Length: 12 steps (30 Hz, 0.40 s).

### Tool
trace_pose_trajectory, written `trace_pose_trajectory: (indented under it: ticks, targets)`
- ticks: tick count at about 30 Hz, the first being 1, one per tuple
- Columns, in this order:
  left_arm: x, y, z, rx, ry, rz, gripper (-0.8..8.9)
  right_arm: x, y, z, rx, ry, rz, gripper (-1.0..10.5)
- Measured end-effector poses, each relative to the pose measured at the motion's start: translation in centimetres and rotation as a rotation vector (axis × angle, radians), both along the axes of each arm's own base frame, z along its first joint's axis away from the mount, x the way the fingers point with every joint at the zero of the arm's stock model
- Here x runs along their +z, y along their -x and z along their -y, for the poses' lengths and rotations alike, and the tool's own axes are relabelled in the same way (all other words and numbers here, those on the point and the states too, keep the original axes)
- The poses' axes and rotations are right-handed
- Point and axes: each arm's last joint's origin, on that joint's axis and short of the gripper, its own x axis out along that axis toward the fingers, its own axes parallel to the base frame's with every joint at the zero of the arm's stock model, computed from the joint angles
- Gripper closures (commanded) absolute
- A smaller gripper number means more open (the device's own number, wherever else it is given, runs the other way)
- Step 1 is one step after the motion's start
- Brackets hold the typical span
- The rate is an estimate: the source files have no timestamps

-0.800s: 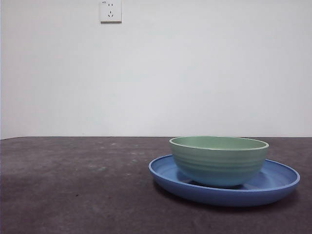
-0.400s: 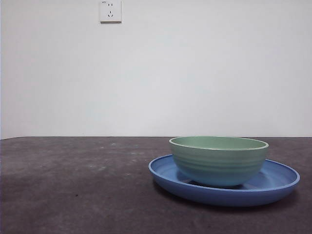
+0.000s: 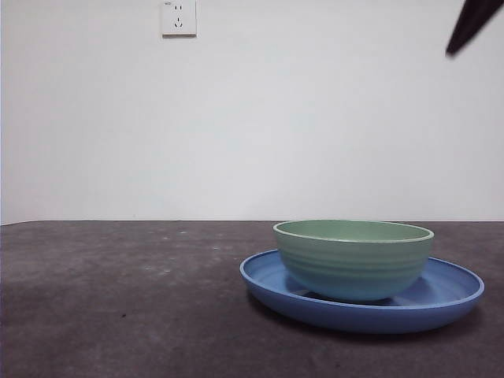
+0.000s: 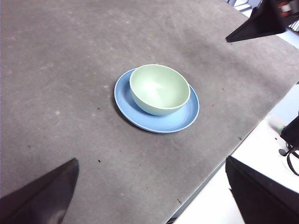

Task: Place the green bowl on the blue plate

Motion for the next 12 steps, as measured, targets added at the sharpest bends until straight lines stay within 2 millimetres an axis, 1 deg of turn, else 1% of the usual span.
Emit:
trace_pose_trajectory:
  ticks: [3, 6, 12]
  targets:
    - [0.0, 0.0, 0.0, 0.000, 0.000, 0.000, 3.10, -1.3, -1.9, 0.4, -0.034, 0.015, -0.069, 3.1]
    - [0.0, 0.0, 0.0, 0.000, 0.000, 0.000, 3.10, -2.6, -3.6, 0.8, -0.059, 0.022, -0.115, 3.7]
    - [0.0, 0.0, 0.0, 0.000, 0.000, 0.000, 3.10, -5.4, -6.7, 1.4, -0.076, 0.037, -0.191, 3.7]
